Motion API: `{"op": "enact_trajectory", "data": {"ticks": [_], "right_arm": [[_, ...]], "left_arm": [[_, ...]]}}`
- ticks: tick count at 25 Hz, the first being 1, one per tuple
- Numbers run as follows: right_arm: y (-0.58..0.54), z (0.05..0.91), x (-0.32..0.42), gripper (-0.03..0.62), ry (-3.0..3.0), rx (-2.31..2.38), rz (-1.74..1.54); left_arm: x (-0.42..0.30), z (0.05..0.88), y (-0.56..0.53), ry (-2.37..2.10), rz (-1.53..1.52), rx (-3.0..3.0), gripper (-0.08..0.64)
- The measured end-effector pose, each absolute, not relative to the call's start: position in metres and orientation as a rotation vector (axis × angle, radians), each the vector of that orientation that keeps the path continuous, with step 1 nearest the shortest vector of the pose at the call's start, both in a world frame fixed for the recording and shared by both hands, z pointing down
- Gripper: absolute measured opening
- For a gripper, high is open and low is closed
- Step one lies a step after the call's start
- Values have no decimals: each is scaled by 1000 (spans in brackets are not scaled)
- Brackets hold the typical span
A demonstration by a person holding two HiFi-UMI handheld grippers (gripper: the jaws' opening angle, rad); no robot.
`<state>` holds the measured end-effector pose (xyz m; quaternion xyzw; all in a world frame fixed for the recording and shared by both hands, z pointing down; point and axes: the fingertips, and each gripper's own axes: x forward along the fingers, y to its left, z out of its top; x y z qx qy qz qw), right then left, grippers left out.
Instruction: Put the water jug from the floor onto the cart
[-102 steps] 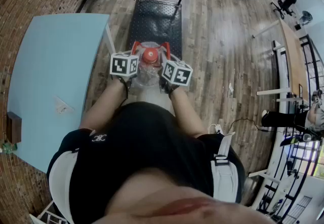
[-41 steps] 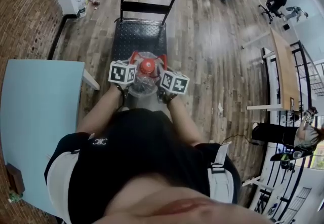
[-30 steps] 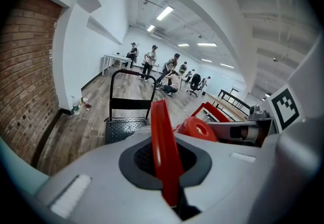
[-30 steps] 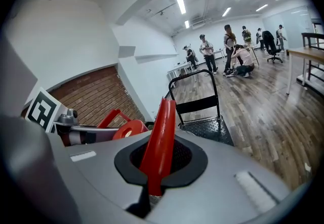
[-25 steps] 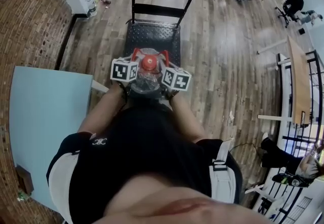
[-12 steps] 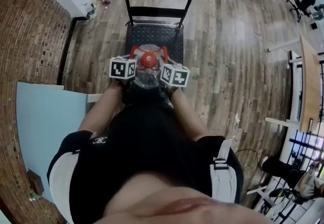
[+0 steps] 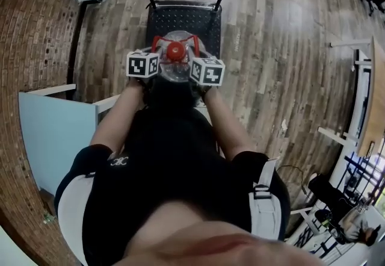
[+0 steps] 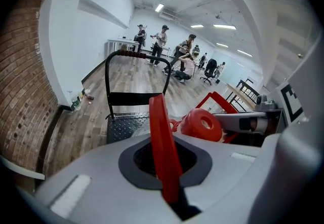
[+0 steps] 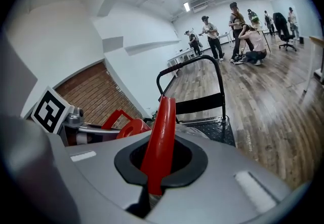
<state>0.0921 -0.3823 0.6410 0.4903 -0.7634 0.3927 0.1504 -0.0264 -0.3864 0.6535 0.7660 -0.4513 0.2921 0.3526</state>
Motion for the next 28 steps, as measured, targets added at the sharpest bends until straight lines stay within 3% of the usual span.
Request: {"op": "enact_trajectory", "data": {"ticks": [28], "right_arm": [[-441,804,119,30,-1777,1545,1009]], "left_arm": [[-14,811,-456,-1024,912,1957,22]]}}
